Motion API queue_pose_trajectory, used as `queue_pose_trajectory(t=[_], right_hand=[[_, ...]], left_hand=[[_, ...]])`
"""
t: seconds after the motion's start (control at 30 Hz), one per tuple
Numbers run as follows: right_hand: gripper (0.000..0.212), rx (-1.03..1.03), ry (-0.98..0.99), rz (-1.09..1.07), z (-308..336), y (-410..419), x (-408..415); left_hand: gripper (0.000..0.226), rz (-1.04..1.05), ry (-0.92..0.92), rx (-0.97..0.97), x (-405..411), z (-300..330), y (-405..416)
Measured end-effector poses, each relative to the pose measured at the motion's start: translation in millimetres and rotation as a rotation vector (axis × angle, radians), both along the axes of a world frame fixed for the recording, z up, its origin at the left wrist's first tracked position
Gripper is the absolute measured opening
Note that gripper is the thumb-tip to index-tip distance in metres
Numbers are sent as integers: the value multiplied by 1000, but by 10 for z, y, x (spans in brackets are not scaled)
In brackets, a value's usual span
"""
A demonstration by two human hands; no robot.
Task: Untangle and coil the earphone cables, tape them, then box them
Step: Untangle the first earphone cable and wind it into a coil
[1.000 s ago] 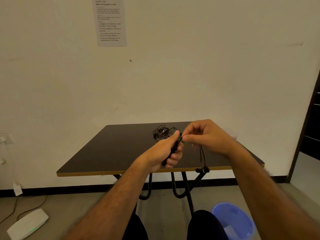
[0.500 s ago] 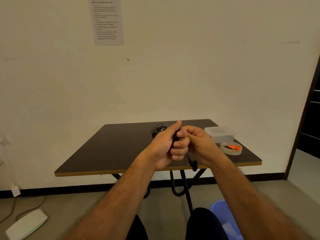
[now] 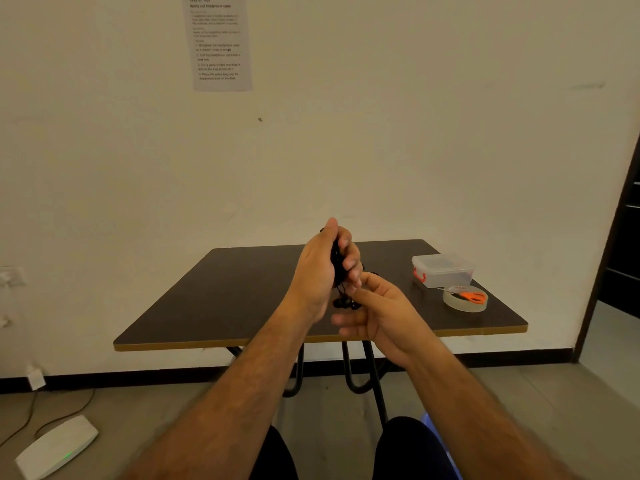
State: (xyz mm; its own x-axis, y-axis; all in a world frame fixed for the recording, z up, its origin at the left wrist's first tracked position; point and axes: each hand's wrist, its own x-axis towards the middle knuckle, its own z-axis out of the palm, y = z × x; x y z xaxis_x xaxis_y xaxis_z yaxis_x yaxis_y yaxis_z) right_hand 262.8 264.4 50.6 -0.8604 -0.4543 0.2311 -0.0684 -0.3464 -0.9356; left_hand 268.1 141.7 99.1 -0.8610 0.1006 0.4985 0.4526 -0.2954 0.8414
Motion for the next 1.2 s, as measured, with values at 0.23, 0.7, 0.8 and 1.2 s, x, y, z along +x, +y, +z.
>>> queue_pose_trajectory(t=[0.23,0.7,0.8,1.2], right_hand=[[32,-58,7,-37,103,-11,121],[54,336,314,-416,109,-126,172],[66,447,392,-458,79,-77,97],[38,233,223,-70,150,128,-107]], left_hand=[[48,25,-20,124,-68,-87,-47],[49,-17,-226,347,-6,-168,9],[47,-96,-317,404,23,-150,-49],[47,-527,-460,156,53,-153,-208]])
